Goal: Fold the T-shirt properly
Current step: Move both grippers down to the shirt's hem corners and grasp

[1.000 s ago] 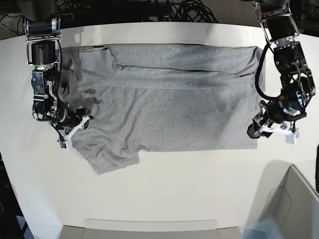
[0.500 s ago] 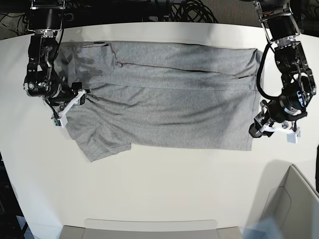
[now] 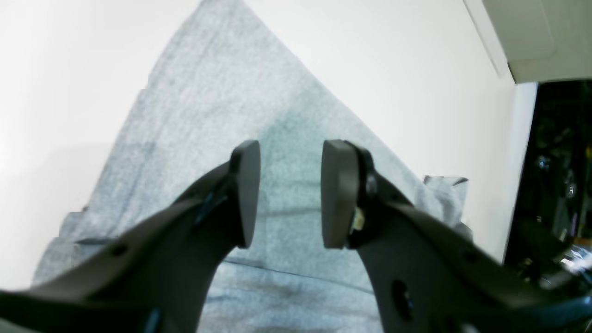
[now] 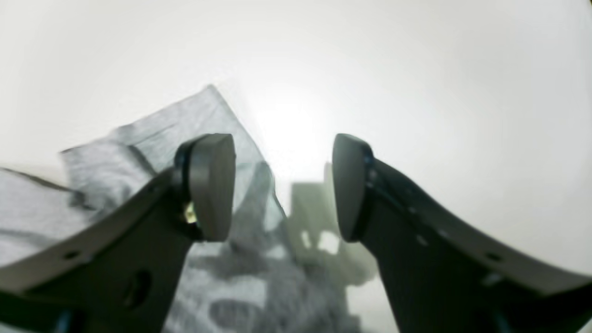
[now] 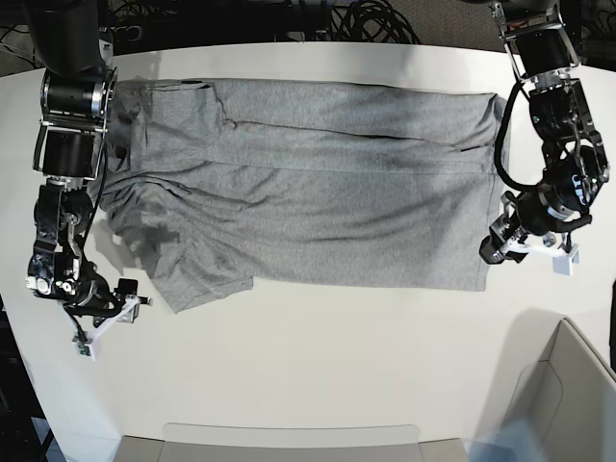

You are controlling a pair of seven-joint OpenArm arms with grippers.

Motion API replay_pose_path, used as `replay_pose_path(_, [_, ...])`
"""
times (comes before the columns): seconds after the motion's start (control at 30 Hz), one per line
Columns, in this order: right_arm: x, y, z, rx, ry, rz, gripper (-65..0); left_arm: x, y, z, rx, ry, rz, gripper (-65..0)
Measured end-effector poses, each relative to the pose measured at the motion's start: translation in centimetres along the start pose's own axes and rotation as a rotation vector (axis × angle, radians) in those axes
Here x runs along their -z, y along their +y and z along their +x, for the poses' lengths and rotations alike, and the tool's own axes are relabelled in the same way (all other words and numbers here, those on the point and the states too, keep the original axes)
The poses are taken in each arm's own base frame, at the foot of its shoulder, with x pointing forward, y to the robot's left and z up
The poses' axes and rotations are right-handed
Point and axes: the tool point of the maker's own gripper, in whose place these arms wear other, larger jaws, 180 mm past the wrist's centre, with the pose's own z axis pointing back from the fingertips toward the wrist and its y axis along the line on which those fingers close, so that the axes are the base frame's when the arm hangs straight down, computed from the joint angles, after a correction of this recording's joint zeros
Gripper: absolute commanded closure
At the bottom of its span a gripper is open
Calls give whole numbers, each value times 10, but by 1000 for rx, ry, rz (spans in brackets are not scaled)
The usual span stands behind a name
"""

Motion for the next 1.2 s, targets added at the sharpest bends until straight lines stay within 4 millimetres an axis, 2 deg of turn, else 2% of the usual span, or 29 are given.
replay_pose_path(0.1, [26,-8,-20,33,45,-13,-337,0,2,0,3,-2,7,-230])
replay_pose_path(0.2, [38,-17,-33,59,48,-36,-337,1,-1,-1,-4,-1,-4,-230])
replay_pose_path(0.37, [55,-13,-49,94,37,-24,-337,4,-4,-10,-18,19,-13,-230])
replay_pose_path(0.4, [57,-15,-46,101,5,-28,-337,5,-5,-9,-20,13,-17,-230])
replay_pose_path(0.6, [61,-10,-47,102,0,-23,-337,6,-7,-11,-28,14,-23,-230])
replay_pose_path(0.8, [61,14,-44,56,5,63,-337,6,-7,-10,-28,13,-23,-230])
replay_pose_path(1.2, [58,22,-50,93,2,152,-337,6,-7,-10,-28,13,-24,-230])
